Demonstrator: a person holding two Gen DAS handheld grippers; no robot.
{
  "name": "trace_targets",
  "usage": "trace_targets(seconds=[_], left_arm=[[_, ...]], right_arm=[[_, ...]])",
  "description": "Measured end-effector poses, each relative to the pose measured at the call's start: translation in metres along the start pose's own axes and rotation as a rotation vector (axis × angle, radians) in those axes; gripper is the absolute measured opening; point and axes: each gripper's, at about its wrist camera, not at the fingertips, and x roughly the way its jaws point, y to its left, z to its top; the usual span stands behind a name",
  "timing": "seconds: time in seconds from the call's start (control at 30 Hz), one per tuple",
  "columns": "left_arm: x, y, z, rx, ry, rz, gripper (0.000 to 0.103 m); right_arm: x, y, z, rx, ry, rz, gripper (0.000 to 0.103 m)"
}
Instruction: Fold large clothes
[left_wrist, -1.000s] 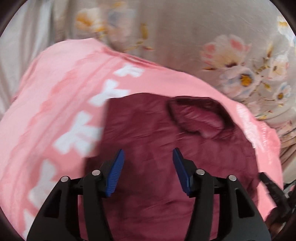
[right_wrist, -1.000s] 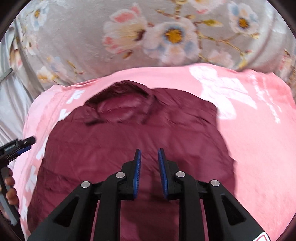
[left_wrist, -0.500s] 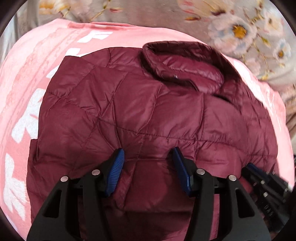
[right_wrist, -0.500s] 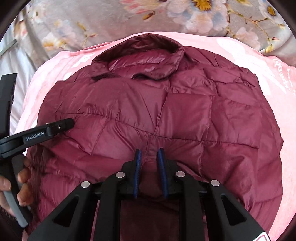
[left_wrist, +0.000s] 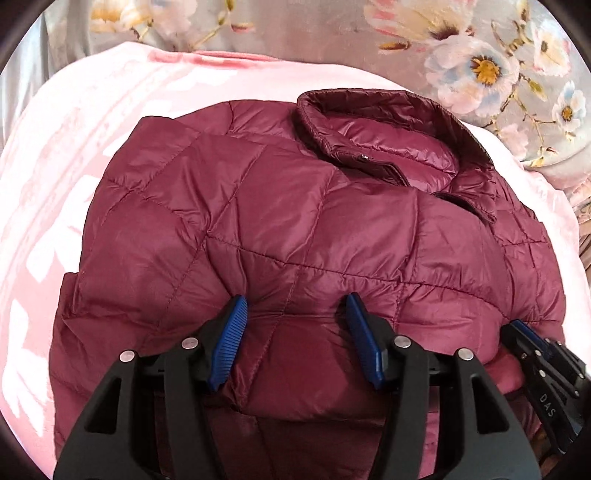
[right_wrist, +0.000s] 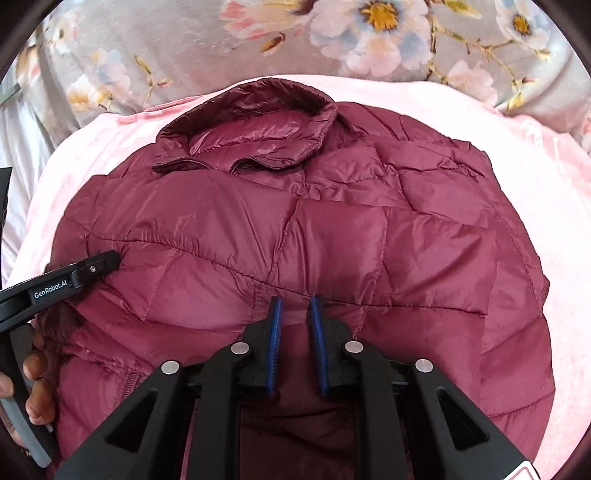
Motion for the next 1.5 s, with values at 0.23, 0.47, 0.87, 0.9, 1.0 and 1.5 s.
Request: trace_targets(seconds=[0.23,0.47,0.87,0.9,1.0,1.5], left_arm=[[0.001,-0.012,-0.013,0.041,-0.072,0.060,0.055],[-0.001,-0.010,-0.010,0.043,-0.065,0.033,0.056],[0.032,0.029,0.099,-0.375,0.074,-0.387,0.069],[0.044,0.026,0.102,-0.389,0.108,-0.410,0.069],[0.071,0.016,0.101,-0.413,0.163,-0.400,0.056],[0.063,-0.007,0.076,-0.080,0.077,-0.225,0.009]], right_arm=[[0.002,0.002,-0.005,-0.010,-0.022,-0.008,0.015],[-0.001,-0.003,-0.002,0.013,-0.015,0.028,0.020],[0.021,-0.042,0.092,0.407,-0.027,0.358,0.049],[0.032,-0.044,0.097,0.437,-0.003,0.375,0.049],[0.062,-0.047,0.101,0.506,0.059,0.380,0.037],[0.062,-0.020,0.087,0.136,0.027,0.143,0.007]])
